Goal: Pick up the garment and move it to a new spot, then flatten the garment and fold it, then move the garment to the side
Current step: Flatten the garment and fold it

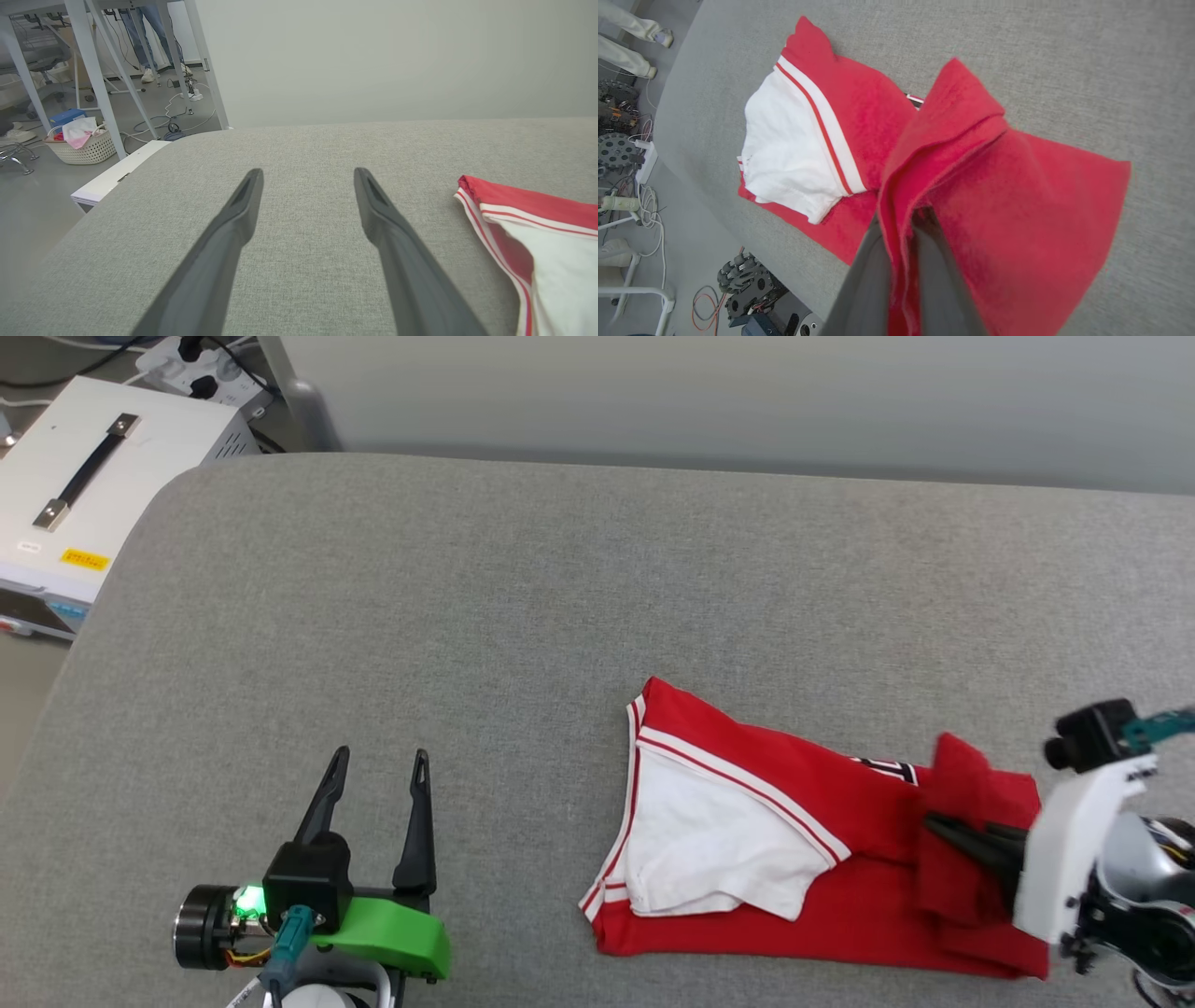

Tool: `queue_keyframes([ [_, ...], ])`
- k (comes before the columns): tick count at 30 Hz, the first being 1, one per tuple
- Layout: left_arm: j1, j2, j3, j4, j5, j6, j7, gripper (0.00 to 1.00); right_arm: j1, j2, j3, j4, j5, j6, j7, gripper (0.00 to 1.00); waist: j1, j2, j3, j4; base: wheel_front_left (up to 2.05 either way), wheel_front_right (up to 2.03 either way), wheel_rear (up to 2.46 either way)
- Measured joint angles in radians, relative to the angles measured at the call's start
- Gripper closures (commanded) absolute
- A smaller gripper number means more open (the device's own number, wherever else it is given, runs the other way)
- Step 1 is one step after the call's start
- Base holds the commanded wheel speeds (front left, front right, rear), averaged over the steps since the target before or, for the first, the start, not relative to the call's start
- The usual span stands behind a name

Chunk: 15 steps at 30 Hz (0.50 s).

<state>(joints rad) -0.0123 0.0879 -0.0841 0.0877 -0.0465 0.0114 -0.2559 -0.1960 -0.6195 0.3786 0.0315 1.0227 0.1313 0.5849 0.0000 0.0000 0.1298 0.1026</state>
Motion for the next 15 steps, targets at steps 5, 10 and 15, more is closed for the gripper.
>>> queue_keyframes([
  [5, -0.007, -0.008, -0.004, 0.004, 0.003, -0.003, 0.0, 0.0, -0.116, 0.085, 0.112, 0.011, -0.048, 0.0, 0.038, 1.0, 0.0, 0.0, 0.025, 0.019, 0.0, 0.0, 0.0],
  [10, -0.014, -0.017, -0.006, 0.007, 0.003, -0.003, 0.0, 0.0, -0.212, 0.153, 0.207, 0.067, -0.081, 0.0, 0.039, 1.0, 0.0, 0.0, 0.043, 0.028, 0.0, 0.0, 0.0],
  [15, -0.029, -0.02, -0.011, 0.009, 0.003, -0.007, 0.0, 0.0, -0.3, 0.207, 0.284, 0.154, -0.11, 0.0, 0.025, 1.0, 0.0, 0.0, 0.06, 0.036, 0.0, 0.0, 0.0],
])
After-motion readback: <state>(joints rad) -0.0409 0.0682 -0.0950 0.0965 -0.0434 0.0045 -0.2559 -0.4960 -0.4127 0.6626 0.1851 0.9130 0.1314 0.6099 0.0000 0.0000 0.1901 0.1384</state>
